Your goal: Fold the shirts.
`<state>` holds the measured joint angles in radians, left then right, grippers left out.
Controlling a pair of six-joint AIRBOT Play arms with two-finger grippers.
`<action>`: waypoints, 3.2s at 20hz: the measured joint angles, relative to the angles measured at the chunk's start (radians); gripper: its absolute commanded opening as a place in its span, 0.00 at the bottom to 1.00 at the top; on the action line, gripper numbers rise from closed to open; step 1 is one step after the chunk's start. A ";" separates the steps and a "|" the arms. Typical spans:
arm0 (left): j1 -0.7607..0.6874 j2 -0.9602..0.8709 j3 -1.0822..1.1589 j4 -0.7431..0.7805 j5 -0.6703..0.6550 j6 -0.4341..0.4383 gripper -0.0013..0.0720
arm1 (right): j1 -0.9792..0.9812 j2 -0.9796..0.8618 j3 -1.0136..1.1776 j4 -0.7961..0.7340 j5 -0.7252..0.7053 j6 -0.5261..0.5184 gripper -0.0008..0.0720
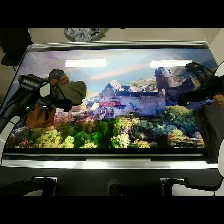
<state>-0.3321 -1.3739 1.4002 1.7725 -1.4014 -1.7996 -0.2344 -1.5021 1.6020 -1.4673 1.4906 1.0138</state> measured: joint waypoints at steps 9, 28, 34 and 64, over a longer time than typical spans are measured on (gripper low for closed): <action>0.000 0.000 0.000 0.000 0.000 0.000 0.92 | 0.000 0.000 0.000 0.000 0.000 0.000 0.93; 0.000 -0.009 0.000 0.000 0.114 -0.009 0.92 | 0.000 0.000 0.000 0.000 -0.040 0.000 0.93; 0.000 -0.015 0.000 0.000 0.289 -0.009 0.95 | 0.000 0.000 0.000 0.002 -0.149 0.000 0.93; 0.355 -0.602 0.497 -0.519 0.154 0.058 0.06 | 0.000 -0.060 -0.038 0.077 -0.048 0.003 0.92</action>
<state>0.0227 -1.9759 1.8969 1.2533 -1.2472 -1.7416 -0.2340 -1.5620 1.5642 -1.3907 1.4429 1.0172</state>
